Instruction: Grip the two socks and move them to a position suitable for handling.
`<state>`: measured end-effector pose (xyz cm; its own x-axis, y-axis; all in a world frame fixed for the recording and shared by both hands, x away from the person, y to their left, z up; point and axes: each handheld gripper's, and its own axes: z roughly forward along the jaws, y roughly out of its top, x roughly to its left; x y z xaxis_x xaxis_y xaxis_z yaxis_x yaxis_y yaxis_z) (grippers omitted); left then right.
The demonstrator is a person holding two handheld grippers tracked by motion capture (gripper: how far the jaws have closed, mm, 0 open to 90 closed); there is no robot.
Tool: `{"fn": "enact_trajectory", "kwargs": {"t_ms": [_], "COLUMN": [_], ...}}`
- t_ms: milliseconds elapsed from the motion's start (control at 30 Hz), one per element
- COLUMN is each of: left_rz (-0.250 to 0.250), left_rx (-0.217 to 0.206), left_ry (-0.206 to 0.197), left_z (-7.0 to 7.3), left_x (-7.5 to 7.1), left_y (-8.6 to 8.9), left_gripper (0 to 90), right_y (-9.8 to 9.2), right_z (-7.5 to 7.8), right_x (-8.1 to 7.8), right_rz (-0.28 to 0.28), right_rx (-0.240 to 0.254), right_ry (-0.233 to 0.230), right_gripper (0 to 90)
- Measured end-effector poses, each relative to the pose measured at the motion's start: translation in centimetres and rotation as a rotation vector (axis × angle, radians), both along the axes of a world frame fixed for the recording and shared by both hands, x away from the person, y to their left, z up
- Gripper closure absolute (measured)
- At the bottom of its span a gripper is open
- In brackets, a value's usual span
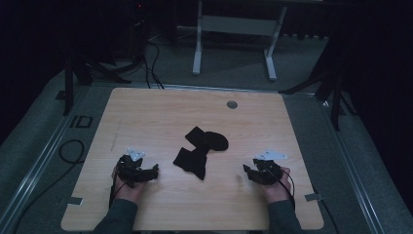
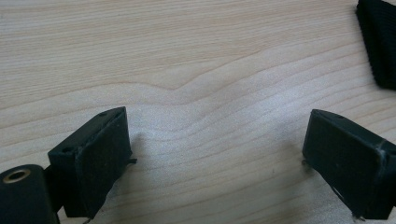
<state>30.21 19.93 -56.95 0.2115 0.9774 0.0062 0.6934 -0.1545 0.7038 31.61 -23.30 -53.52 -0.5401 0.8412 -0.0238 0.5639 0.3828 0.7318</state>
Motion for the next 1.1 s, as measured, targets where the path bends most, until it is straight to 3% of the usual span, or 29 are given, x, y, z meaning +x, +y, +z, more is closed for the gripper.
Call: {"fn": "enact_trajectory", "kwargs": {"t_ms": [33, 67, 100, 133, 167, 333, 533, 833, 1100], "left_rz": [0.0, 0.0, 0.0, 0.0, 0.0, 0.0, 0.001, 0.0, 0.0], "left_rx": [0.0, 0.0, 0.001, 0.001, 0.0, 0.0, 0.0, 0.0, 0.0], "left_ry": [0.0, 0.0, 0.0, 0.0, 0.0, 0.0, -0.001, 0.0, 0.0], "left_z": [0.0, 0.0, 0.0, 0.0, 0.0, 0.0, 0.0, 0.0, 0.0], "left_x": [0.0, 0.0, 0.0, 0.0, 0.0, 0.0, 0.0, 0.0, 0.0], "left_y": [0.0, 0.0, 0.0, 0.0, 0.0, 0.0, 0.0, 0.0, 0.0], "left_gripper": [7.9, 7.9, 7.9, 7.9, 7.9, 7.9, 7.9, 7.9, 7.9], "right_y": [0.7, 0.7, 1.7, 1.7, 2.6, 4.4, 8.0, 12.0, 15.4], "right_z": [0.5, 0.5, 0.8, 0.8, 1.1, 1.4, 2.0, 1.9, 1.4], "right_x": [-0.2, -0.2, -0.3, -0.3, -0.3, -0.4, -0.4, 0.1, 0.6], "right_rz": [0.04, 0.04, 0.104, 0.104, 0.146, 0.214, 0.307, 0.392, 0.44], "right_rx": [-0.007, -0.007, -0.01, -0.01, -0.026, -0.037, -0.055, -0.054, -0.083], "right_ry": [0.001, 0.001, 0.008, 0.008, 0.011, 0.013, 0.008, 0.02, 0.04], "right_gripper": [52.9, 52.9, 57.2, 57.2, 62.0, 69.9, 76.1, 74.7, 65.9]}}
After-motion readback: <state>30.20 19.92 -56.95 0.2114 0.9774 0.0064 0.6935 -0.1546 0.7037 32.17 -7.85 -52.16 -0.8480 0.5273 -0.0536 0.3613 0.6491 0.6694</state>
